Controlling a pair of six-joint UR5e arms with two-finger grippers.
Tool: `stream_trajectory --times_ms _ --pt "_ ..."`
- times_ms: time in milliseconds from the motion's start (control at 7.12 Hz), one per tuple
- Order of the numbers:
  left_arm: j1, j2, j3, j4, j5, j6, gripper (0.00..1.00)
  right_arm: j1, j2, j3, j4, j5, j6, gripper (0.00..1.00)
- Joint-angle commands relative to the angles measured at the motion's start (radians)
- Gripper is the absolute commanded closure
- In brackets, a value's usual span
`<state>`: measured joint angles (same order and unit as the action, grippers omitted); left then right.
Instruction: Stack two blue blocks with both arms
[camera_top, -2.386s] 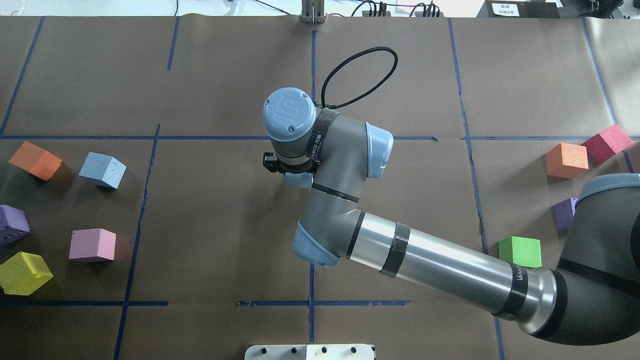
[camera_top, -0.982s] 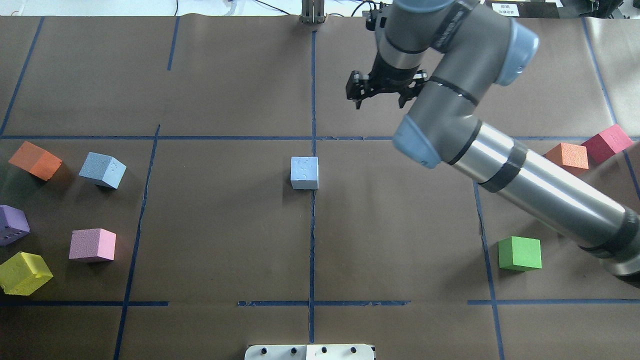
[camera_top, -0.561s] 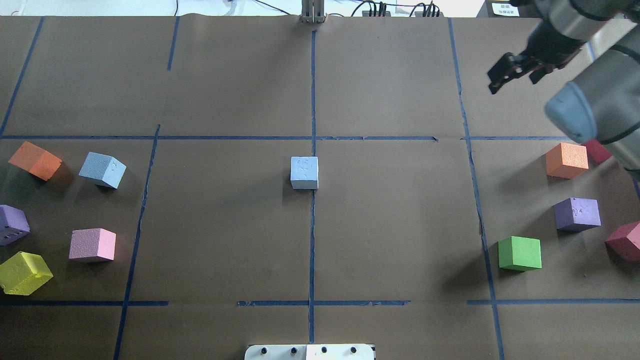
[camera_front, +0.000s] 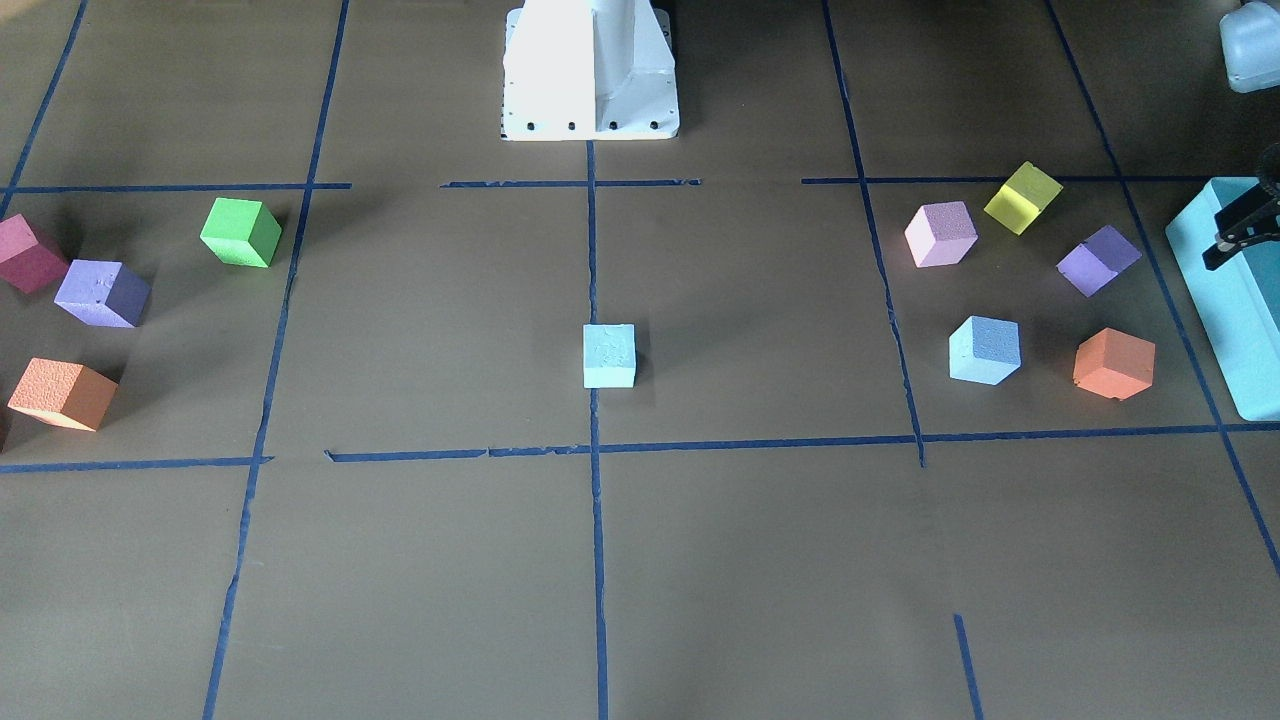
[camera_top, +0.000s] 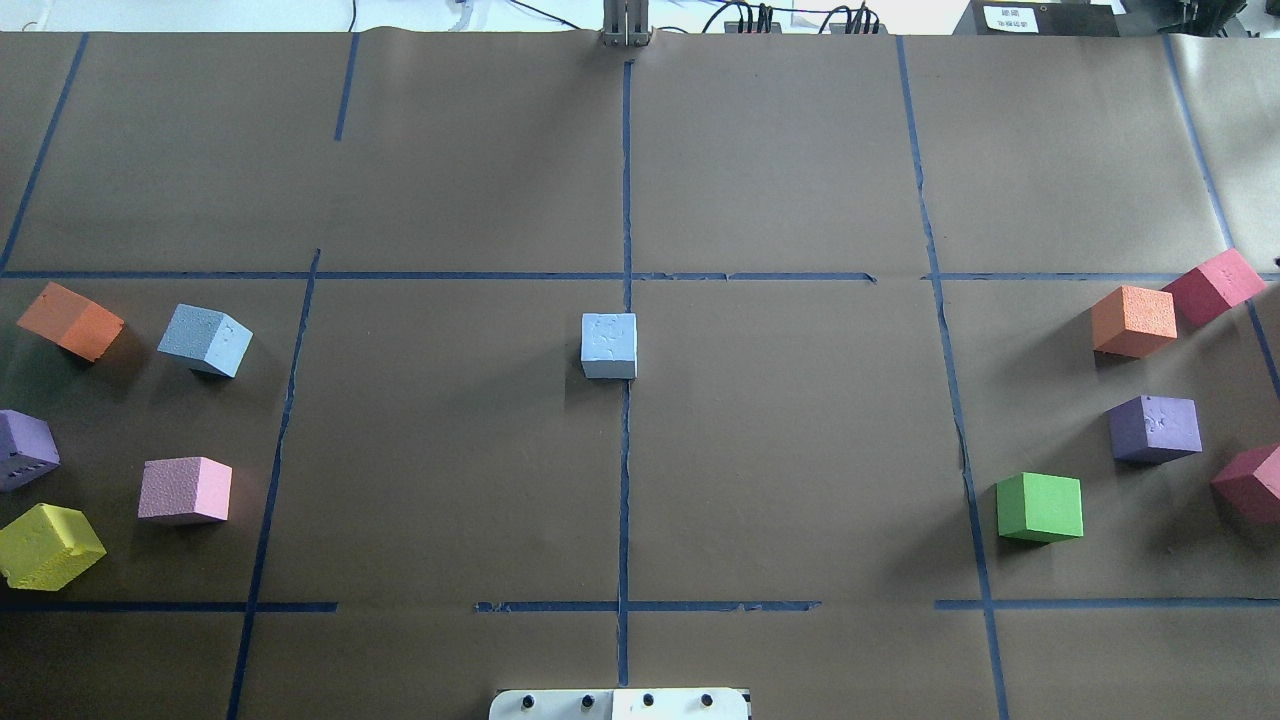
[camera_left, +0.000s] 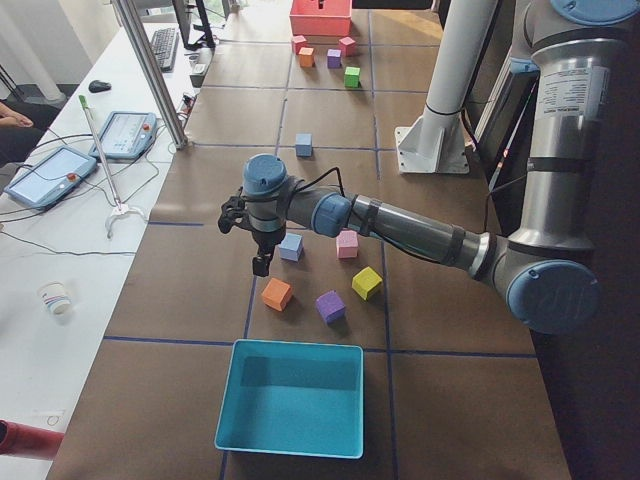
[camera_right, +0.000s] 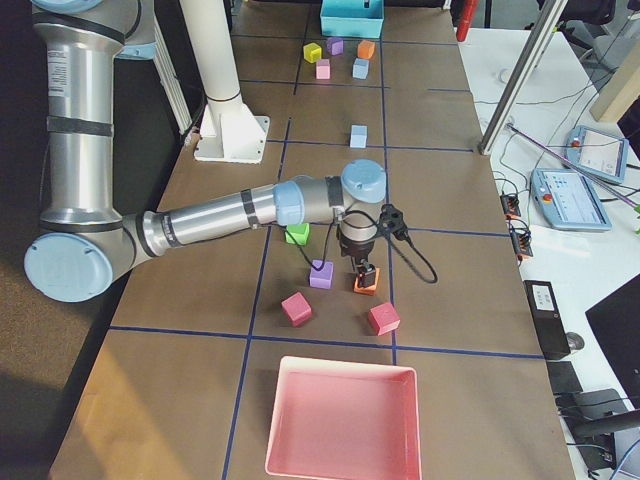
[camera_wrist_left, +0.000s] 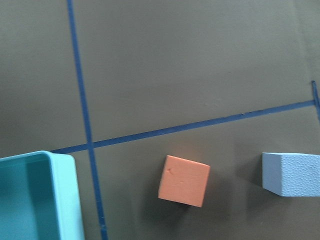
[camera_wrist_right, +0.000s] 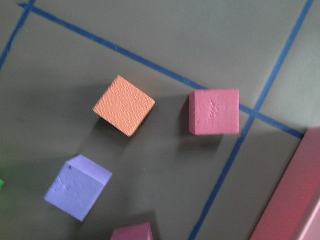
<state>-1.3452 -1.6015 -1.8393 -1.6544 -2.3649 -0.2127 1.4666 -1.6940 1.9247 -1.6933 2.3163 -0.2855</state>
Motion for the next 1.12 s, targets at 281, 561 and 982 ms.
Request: stream_trajectory --times_ms 281,561,982 --pt "0.324 -0.009 0.028 -0.286 0.206 -0.47 0.0 0.054 -0.144 0.0 0.098 0.003 -0.034 0.0" --pt "0.389 -0.032 0.098 -0.356 0.259 -0.496 0.0 0.054 -0.145 -0.001 0.098 0.003 -0.032 0.0" --pt "0.437 -0.081 0.167 -0.398 0.26 -0.494 0.0 0.054 -0.147 -0.001 0.098 0.003 -0.034 0.0"
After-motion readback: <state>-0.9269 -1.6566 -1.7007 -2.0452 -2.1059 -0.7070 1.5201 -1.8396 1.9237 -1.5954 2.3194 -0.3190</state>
